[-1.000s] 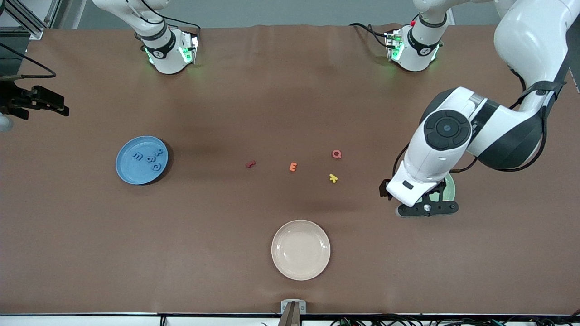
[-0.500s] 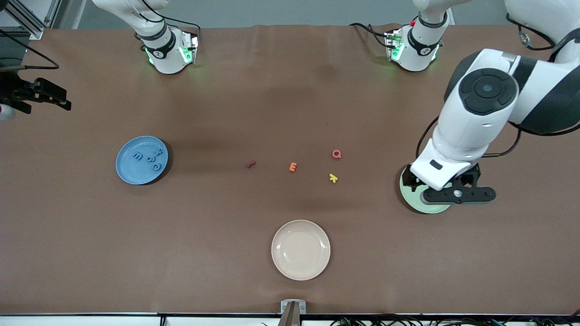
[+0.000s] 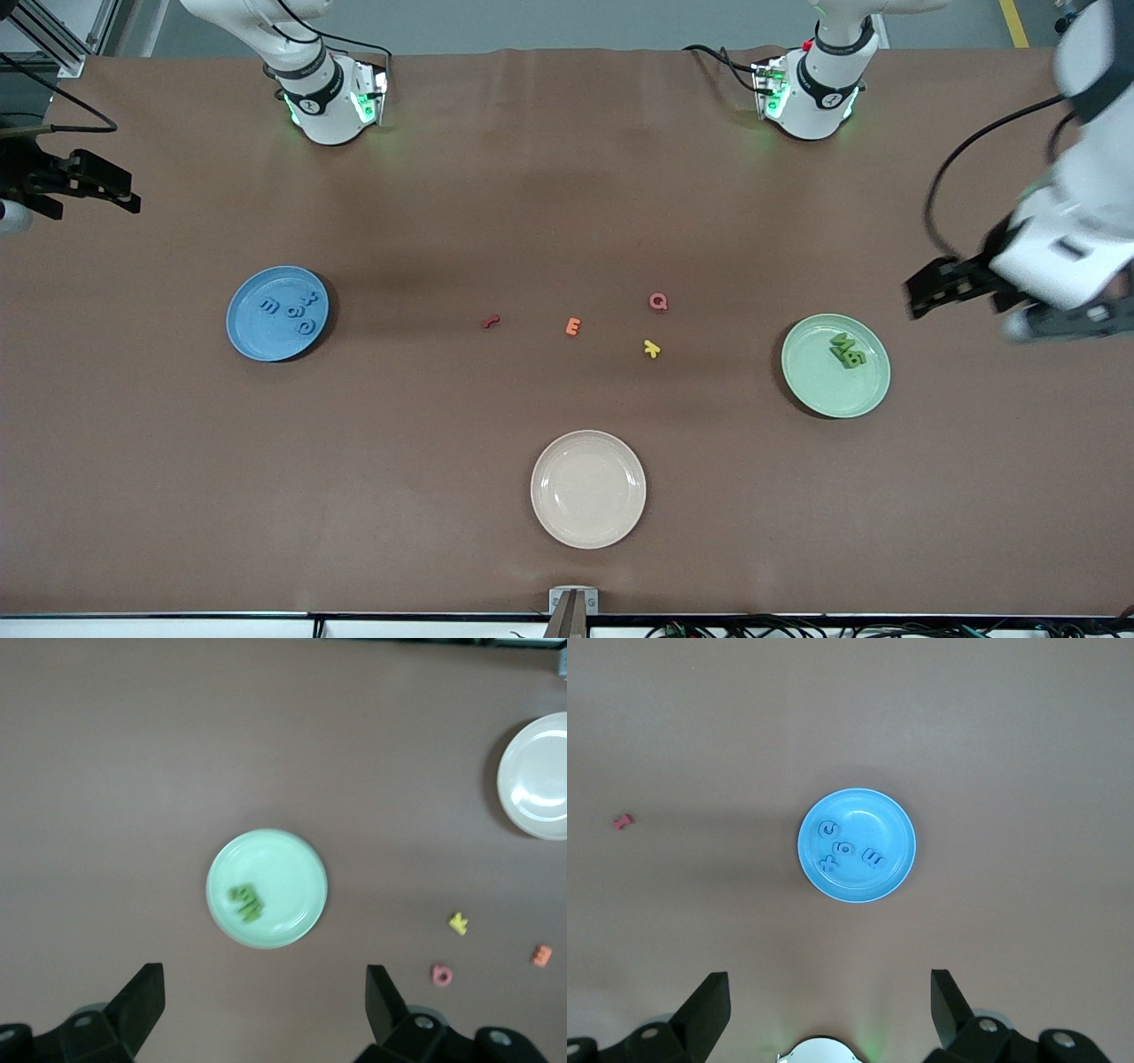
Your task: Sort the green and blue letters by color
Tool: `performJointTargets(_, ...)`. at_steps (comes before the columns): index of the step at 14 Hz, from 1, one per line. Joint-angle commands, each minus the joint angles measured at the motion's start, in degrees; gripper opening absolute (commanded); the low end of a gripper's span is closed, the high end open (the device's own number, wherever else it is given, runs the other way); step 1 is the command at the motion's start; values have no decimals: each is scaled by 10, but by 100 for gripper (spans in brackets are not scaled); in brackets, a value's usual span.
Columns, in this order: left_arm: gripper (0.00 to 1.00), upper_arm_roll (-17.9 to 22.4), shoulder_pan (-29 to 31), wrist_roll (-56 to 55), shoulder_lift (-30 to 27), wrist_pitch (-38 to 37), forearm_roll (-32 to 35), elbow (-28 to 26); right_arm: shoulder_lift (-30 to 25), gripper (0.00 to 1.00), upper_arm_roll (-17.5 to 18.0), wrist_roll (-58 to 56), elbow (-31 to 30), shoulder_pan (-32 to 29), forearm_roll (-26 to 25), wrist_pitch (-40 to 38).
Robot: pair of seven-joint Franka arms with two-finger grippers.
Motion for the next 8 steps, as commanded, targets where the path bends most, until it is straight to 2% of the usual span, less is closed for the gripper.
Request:
performJointTargets(1,100,57,-20,23,-105,-7,-40,-111,-21,100,1,1,-20,-3,8,14)
performJointTargets(4,100,63,-11,46,-142,-33,-37,-139,-22,100,1,2,-19,-2,10,21)
performJointTargets(8,100,62,12,63,-139,-42,-35,-119,-25,100,0,2,-19,-3,22,23)
